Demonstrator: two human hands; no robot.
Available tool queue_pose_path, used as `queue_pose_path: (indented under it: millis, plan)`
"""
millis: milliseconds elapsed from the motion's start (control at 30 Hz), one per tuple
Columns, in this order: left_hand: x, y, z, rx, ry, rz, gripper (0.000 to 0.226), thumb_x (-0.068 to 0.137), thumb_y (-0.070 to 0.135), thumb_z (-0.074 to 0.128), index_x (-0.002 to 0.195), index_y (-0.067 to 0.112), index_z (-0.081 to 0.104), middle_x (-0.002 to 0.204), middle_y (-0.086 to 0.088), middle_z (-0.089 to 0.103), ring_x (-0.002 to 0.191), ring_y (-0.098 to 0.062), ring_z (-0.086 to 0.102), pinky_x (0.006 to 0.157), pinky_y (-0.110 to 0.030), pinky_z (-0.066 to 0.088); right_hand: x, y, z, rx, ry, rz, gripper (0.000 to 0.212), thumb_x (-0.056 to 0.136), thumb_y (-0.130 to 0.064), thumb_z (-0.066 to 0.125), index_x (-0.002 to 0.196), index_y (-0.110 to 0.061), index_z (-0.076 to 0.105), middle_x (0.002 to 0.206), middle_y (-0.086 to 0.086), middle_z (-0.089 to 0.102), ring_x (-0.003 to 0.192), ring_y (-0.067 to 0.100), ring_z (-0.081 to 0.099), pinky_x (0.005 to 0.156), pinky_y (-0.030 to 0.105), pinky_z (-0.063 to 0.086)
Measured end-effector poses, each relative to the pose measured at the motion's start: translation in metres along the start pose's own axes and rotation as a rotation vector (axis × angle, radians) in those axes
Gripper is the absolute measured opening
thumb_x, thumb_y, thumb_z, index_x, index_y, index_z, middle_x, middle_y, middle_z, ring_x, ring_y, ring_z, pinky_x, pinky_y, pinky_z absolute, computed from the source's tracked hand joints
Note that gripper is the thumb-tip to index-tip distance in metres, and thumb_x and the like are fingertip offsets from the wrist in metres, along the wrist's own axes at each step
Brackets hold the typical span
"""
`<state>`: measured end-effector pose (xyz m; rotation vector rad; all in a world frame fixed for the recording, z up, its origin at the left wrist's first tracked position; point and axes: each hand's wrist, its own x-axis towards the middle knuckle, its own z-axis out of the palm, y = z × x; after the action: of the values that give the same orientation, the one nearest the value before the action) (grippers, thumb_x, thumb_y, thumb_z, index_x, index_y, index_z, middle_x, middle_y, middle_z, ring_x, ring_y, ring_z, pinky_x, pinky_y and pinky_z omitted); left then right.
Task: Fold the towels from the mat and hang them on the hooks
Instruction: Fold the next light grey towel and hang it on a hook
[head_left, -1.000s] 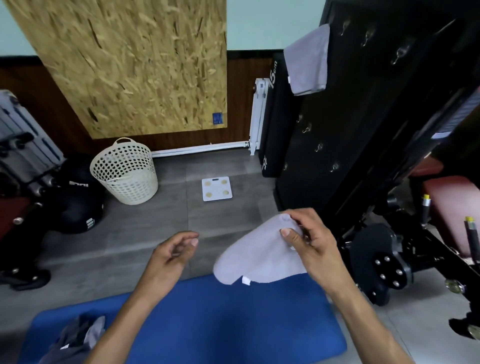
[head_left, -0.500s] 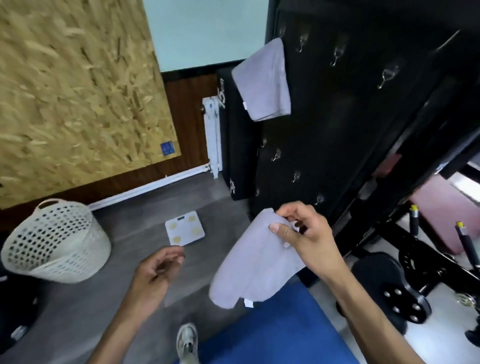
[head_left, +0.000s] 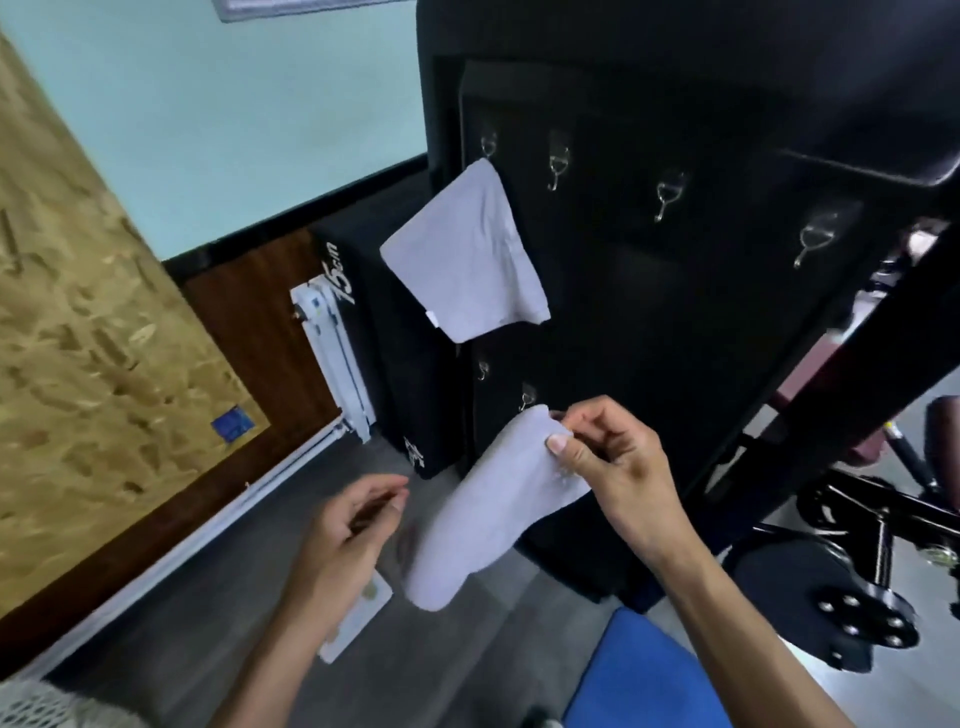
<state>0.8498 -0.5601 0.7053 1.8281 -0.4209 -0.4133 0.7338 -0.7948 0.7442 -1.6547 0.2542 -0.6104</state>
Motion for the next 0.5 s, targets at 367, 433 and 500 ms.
queue_pose_path:
  millis: [367,433,500]
  plan:
    - [0.173,0.05,-0.014,0.047,0.035,0.101,0.021,0.092,0.014,0.061,0.101,0.031,0.069,0.101,0.014,0.071,0.1,-0.004,0.065,0.092,-0.028,0.051,0.163,0.015,0.005,-0.034,0.01,-0.089,0.006,0.088,-0.007,0.07,0.087,-0.01,0.064,0.082,0.003,0.065,0.076,0.012,0.06,0.07,0.029,0.049]
    - [0.197,0.059,-0.009,0.051,0.036,0.13,0.023,0.092,0.015,0.061,0.099,0.035,0.069,0.101,0.015,0.071,0.1,-0.003,0.065,0.093,-0.032,0.05,0.187,0.016,0.001,-0.031,0.024,-0.118,0.006,0.088,-0.008,0.07,0.087,-0.01,0.064,0.081,0.001,0.065,0.076,0.012,0.06,0.069,0.027,0.049]
    - [0.22,0.07,0.0,0.061,0.029,0.158,0.026,0.092,0.013,0.061,0.097,0.037,0.069,0.1,0.015,0.071,0.099,-0.003,0.065,0.091,-0.032,0.05,0.211,0.016,-0.003,-0.031,0.044,-0.136,0.006,0.089,-0.01,0.069,0.087,-0.011,0.063,0.08,0.0,0.063,0.075,0.011,0.059,0.068,0.025,0.049]
